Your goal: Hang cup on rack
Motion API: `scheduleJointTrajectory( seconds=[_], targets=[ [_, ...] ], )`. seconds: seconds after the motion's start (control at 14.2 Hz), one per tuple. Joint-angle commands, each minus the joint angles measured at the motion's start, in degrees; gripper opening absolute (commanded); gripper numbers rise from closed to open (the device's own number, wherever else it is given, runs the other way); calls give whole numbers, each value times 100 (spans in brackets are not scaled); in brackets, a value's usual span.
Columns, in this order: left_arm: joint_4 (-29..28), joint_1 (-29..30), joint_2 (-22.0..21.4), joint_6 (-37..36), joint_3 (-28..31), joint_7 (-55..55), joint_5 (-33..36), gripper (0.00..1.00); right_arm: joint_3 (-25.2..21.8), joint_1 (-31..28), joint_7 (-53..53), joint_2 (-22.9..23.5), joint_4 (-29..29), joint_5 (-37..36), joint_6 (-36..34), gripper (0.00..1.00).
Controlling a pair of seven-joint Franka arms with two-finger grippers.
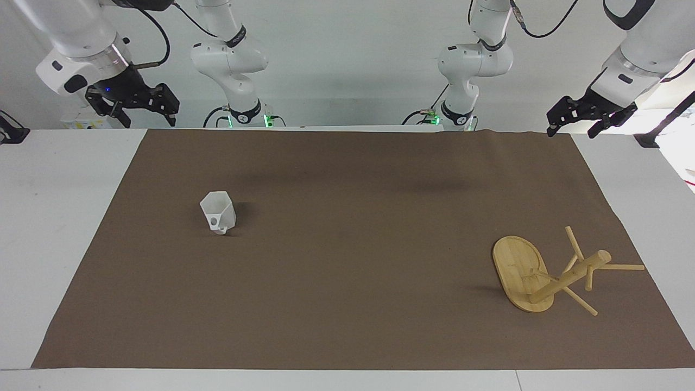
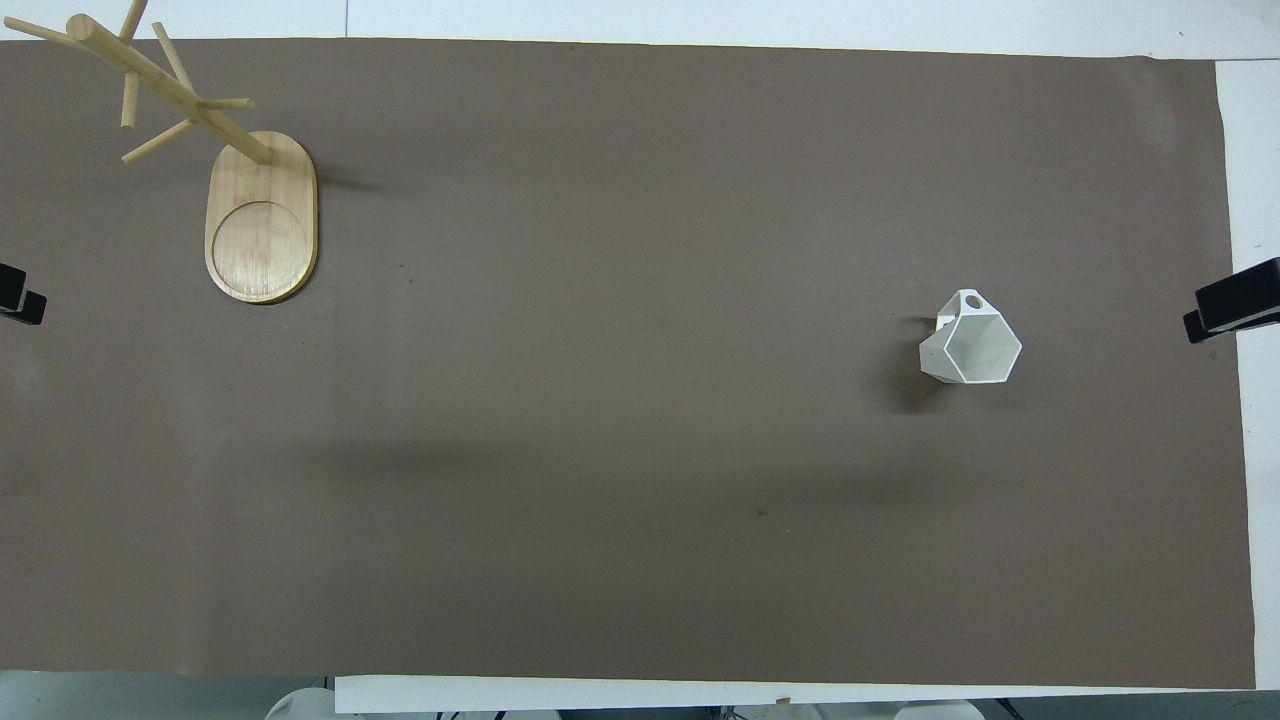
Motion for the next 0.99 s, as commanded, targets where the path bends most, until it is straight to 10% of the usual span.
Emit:
scheduleJointTrajectory(
  seconds=[0.0, 0.57, 0.92],
  targets=[
    [-210, 20, -176, 63, 3, -65, -50, 100, 7, 18, 104, -32, -41, -32, 3, 100],
    [-210, 20, -176, 63, 3, -65, -50, 100, 7, 18, -395, -155, -286, -32, -32, 100],
    [-210, 20, -176, 63, 3, -65, -50, 100, -37, -533, -4020, -191, -823, 536, 1249, 100]
  ],
)
